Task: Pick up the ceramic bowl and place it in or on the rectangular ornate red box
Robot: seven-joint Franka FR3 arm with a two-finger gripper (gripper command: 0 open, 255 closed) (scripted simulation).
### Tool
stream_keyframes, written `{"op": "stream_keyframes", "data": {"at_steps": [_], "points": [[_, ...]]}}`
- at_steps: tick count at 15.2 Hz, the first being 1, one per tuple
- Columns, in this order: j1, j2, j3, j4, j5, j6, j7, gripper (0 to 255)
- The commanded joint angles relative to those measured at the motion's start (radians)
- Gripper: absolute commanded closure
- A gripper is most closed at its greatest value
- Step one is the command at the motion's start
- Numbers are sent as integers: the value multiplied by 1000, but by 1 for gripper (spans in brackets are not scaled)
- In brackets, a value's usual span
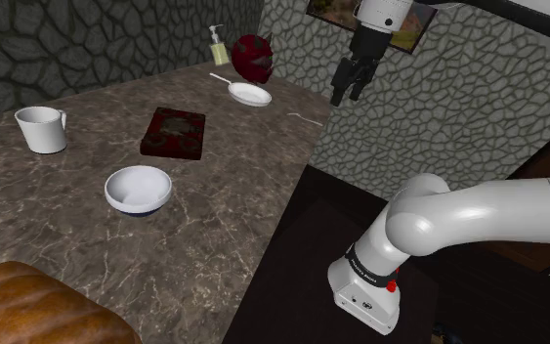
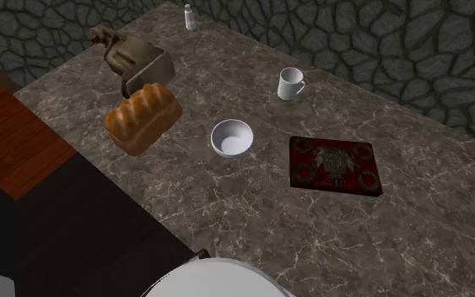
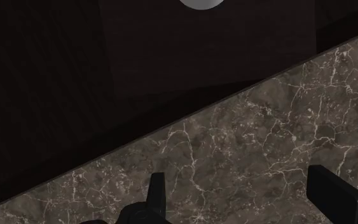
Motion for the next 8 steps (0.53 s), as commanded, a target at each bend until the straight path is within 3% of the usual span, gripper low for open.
{"op": "stream_keyframes", "data": {"at_steps": [1, 8], "points": [[0, 0, 0, 0, 0, 0, 0, 0], [38, 108, 92, -74, 82, 190, 122, 0]]}}
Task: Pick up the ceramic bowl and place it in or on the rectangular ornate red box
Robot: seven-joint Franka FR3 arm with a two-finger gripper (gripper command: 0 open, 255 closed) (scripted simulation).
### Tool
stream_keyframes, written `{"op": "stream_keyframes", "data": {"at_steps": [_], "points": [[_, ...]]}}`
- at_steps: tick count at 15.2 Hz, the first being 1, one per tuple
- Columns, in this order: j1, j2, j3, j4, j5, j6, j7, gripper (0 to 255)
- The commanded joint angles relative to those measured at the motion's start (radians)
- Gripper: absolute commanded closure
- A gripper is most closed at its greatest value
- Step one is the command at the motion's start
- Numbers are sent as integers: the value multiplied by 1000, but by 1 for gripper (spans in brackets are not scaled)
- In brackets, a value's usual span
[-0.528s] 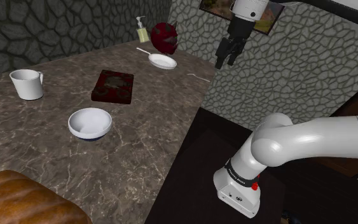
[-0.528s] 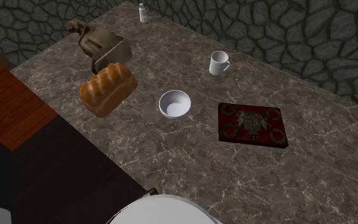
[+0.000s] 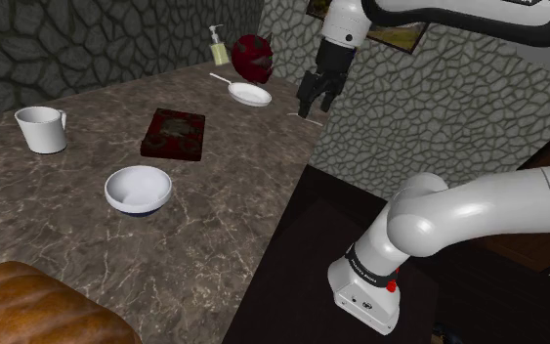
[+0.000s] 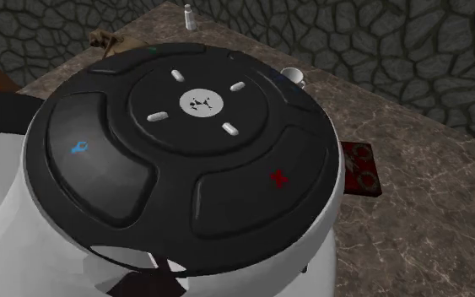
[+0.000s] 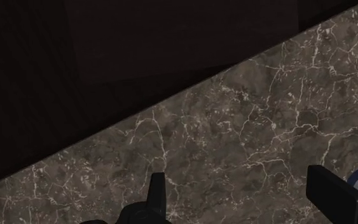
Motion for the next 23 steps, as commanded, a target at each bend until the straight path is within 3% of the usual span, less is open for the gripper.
{"op": "stream_keyframes", "data": {"at_steps": [1, 13, 23], "points": [[10, 33, 23, -19, 19, 57, 31, 0], [58, 366, 178, 22, 88, 377, 222, 0], [86, 722, 278, 203, 21, 569, 406, 0]]}}
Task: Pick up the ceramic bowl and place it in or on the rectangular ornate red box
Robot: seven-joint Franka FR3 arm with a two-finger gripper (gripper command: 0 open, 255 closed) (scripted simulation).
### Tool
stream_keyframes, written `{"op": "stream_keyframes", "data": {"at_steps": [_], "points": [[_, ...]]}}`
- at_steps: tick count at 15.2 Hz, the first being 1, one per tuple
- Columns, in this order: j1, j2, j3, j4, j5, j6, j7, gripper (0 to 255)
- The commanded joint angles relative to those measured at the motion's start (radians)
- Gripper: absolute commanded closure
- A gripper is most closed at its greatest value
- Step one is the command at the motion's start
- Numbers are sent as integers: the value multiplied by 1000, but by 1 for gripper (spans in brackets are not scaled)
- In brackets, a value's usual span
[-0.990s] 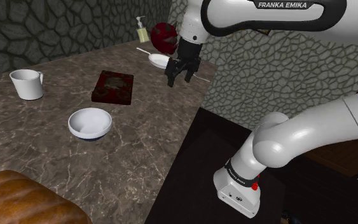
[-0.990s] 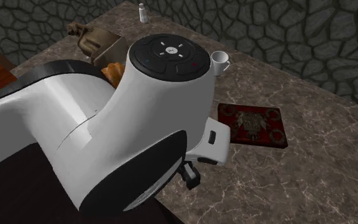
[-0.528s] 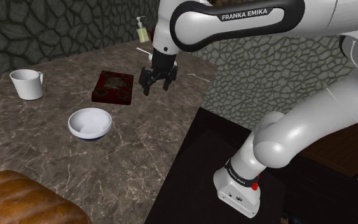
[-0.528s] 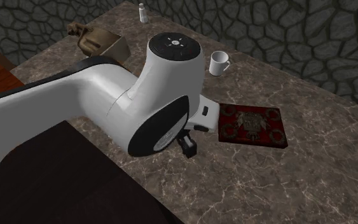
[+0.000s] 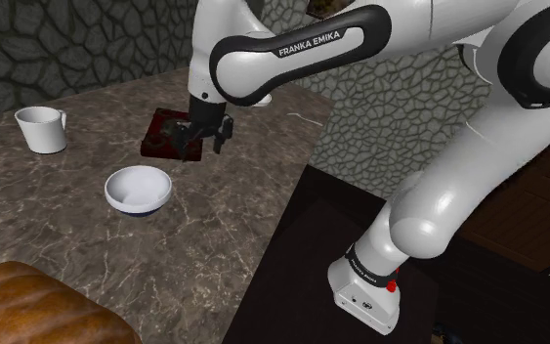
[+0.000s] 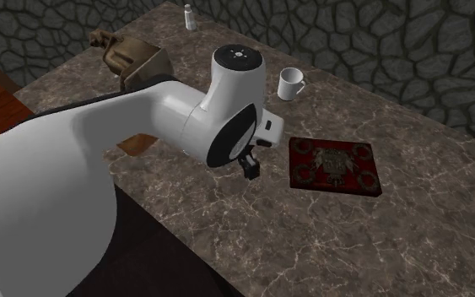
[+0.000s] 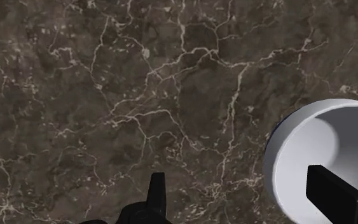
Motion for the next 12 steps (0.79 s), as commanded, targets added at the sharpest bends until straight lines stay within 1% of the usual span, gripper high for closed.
{"op": "stream_keyframes", "data": {"at_steps": [1, 5, 6, 12], "points": [[9, 80, 14, 62, -27, 21, 43, 0], [38, 232, 27, 176, -87, 59, 122, 0], [39, 233, 26, 177, -87, 60, 122, 0], [45, 283, 19, 154, -111, 130, 138, 0]]}}
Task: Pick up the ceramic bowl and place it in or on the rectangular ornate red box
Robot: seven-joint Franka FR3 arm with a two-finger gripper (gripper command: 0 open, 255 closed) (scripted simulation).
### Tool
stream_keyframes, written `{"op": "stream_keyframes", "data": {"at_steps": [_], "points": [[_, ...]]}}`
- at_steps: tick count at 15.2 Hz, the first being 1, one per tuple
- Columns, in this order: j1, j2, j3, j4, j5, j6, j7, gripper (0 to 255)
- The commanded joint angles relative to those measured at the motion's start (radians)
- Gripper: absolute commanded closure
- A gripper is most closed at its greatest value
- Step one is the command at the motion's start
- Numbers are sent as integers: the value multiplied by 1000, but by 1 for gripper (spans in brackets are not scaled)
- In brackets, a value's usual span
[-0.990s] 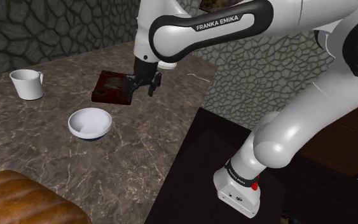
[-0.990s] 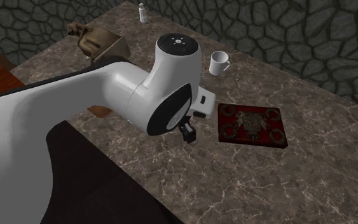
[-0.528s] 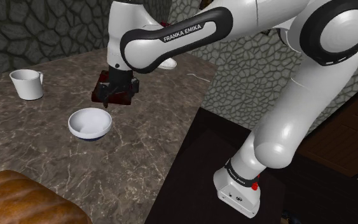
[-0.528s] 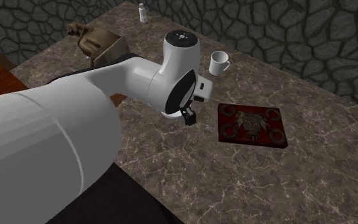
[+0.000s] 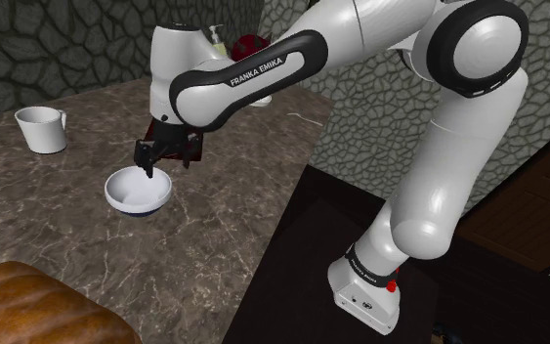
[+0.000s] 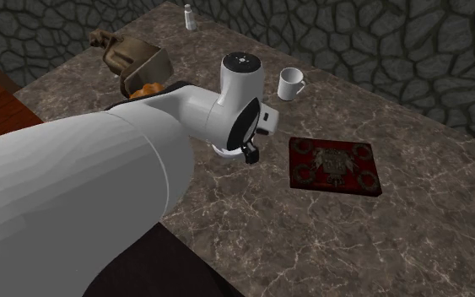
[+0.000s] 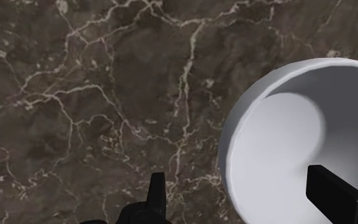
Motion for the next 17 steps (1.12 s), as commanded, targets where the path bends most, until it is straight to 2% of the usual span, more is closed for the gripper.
{"op": "stream_keyframes", "data": {"at_steps": [1, 9, 10, 17], "points": [[3, 21, -3, -11, -11, 31, 8, 0], [3, 21, -3, -11, -11, 31, 8, 0], [3, 21, -3, -11, -11, 31, 8, 255], [3, 21, -3, -11, -11, 31, 8, 255]]}}
